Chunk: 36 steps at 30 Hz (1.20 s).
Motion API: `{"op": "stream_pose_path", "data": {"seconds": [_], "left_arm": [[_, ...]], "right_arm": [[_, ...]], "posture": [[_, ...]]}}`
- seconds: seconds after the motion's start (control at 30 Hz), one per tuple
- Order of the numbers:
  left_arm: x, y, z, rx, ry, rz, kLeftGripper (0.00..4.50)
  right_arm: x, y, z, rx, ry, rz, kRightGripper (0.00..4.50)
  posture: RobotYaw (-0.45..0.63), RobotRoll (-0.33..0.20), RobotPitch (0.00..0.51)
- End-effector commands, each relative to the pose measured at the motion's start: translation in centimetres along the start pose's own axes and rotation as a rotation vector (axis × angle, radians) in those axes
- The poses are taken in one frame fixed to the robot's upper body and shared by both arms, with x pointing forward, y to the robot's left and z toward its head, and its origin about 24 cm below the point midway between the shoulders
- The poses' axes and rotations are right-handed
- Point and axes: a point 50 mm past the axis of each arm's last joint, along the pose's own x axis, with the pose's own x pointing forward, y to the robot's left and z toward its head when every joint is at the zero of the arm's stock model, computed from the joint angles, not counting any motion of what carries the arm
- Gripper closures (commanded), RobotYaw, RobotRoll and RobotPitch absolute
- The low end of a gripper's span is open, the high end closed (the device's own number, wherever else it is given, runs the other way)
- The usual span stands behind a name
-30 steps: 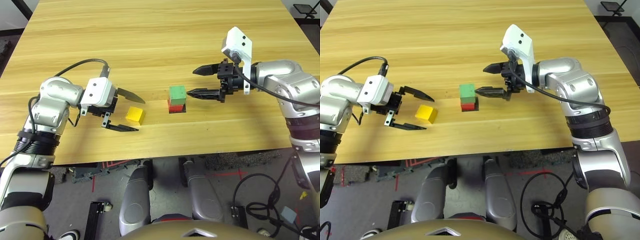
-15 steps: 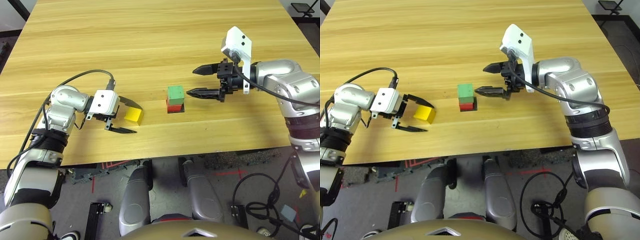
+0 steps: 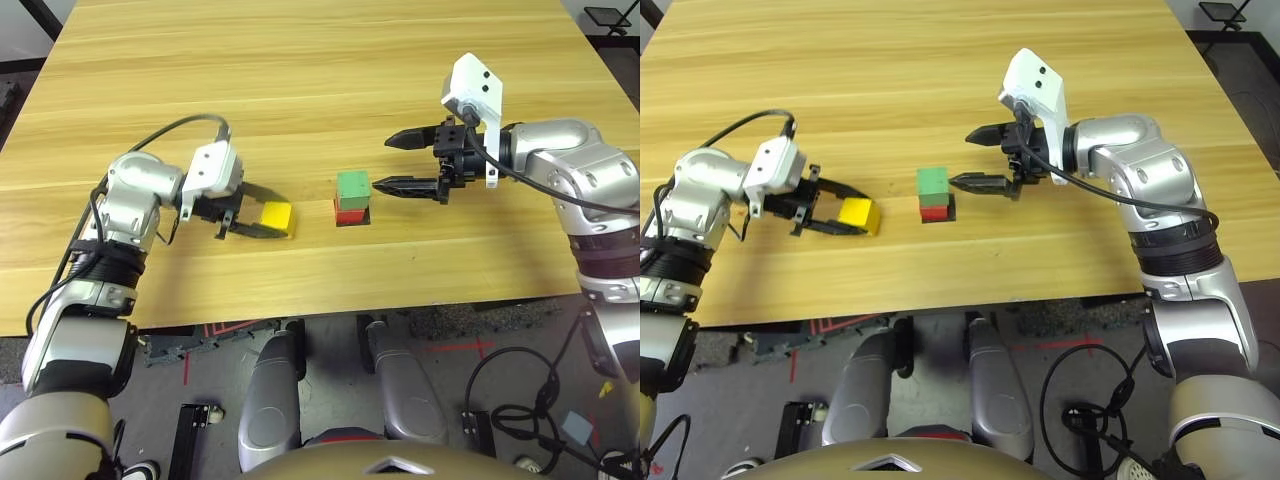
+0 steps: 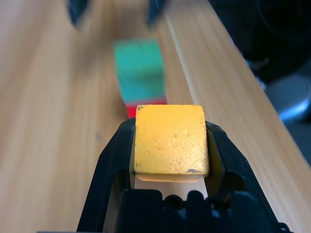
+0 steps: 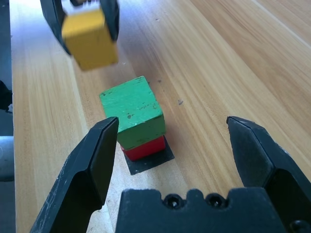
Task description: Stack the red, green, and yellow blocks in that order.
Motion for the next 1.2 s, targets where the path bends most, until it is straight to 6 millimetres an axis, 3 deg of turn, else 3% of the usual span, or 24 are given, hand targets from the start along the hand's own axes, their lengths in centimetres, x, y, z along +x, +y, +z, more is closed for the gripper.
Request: {"op": "stream_pose_path", "data": {"seconds": [0.03,0.2,0.43,0.8,1.2], "left_arm": [[0.7,0.2,1.9,0.015,-0.011,-0.01,2.5],[1.9,0.3,3.3,0.024,-0.013,-0.026,2.5],[3.6,0.6,3.1,0.038,0.004,-0.041,2.5],[4.6,2.9,3.5,0.04,0.01,0.045,2.5],[5.6,1.4,4.1,0.042,-0.011,-0.036,2.5]], "right_arm": [[0.2,0.1,-0.2,-0.005,0.002,0.011,0.0],[0.3,0.1,-0.2,-0.003,-0.001,0.011,0.0],[0.1,0.8,-0.3,0.006,0.009,0.047,0.0],[-0.2,1.2,-0.6,0.015,0.02,0.046,0.0],[-0.4,0.9,-0.7,0.012,0.019,0.019,0.0]], "posture": [[0.2,0.014,0.269],[0.2,0.023,0.266],[0.18,0.017,0.268],[0.17,0.021,0.258],[0.16,0.03,0.247]]}}
